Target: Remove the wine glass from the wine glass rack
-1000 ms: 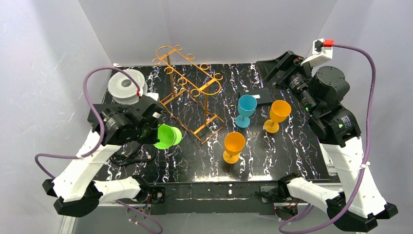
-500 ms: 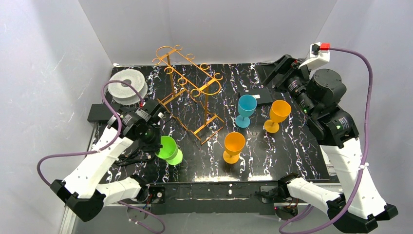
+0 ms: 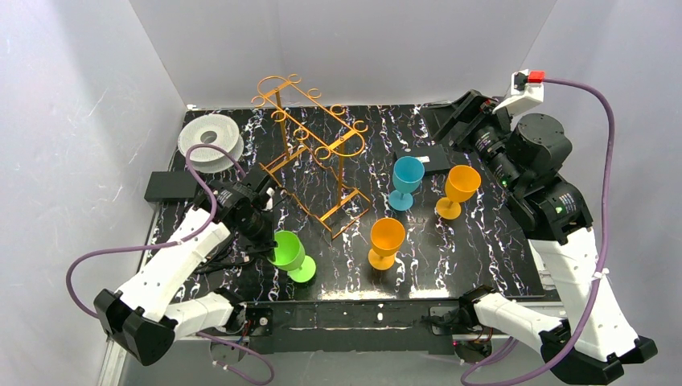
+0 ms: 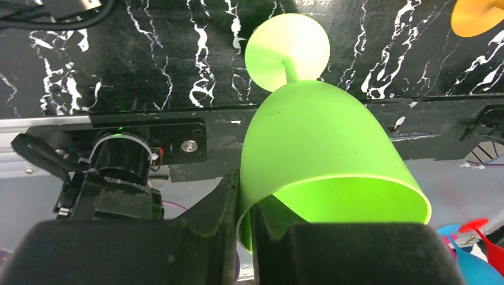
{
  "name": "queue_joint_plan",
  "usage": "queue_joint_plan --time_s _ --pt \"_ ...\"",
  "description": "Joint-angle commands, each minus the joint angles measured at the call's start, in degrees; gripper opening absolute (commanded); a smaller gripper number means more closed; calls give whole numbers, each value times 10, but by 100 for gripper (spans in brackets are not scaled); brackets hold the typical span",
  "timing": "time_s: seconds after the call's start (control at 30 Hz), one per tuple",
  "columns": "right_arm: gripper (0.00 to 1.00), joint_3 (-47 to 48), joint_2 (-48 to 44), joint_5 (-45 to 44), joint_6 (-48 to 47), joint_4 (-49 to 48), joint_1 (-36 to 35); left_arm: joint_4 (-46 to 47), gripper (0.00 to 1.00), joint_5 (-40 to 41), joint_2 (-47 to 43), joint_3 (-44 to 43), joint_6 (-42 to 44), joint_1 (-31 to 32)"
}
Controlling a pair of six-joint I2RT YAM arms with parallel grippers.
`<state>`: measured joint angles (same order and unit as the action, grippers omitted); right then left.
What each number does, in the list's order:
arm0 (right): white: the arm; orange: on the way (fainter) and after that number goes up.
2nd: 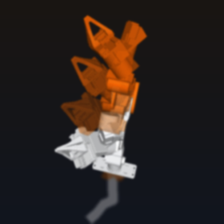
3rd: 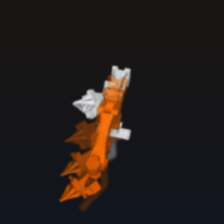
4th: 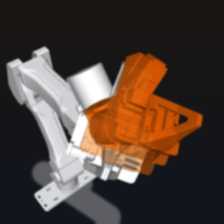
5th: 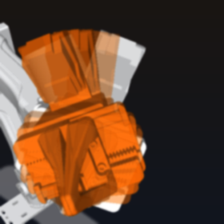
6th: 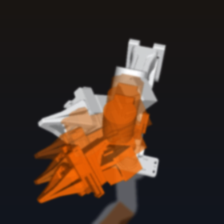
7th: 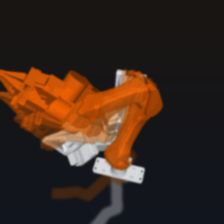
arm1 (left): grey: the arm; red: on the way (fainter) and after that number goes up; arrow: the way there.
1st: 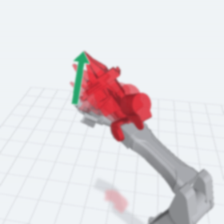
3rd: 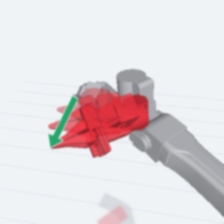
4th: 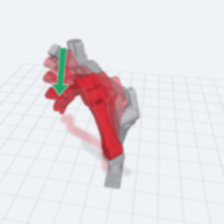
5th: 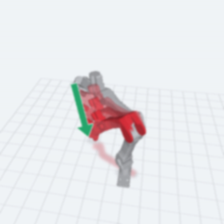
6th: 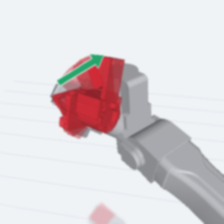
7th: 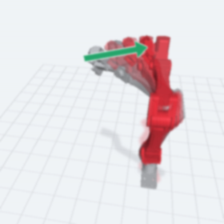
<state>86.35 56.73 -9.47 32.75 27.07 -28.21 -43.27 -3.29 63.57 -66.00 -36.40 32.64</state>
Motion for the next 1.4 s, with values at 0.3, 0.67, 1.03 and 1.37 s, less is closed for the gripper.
queue_joint_plan --time_s 0.3,0.67,1.03,1.37 --pt "95 -9 -11 -5 -17 -10 -1 27 0 -57 33 49 40 -15" --pt "96 -10 -8 -8 -20 -5 -1 41 24 -48 36 54 52 -15" --pt "97 12 11 20 -34 25 -1 25 60 -47 36 21 56 -15" --pt "98 108 83 210 -17 79 6 -38 98 23 11 -83 61 -15"
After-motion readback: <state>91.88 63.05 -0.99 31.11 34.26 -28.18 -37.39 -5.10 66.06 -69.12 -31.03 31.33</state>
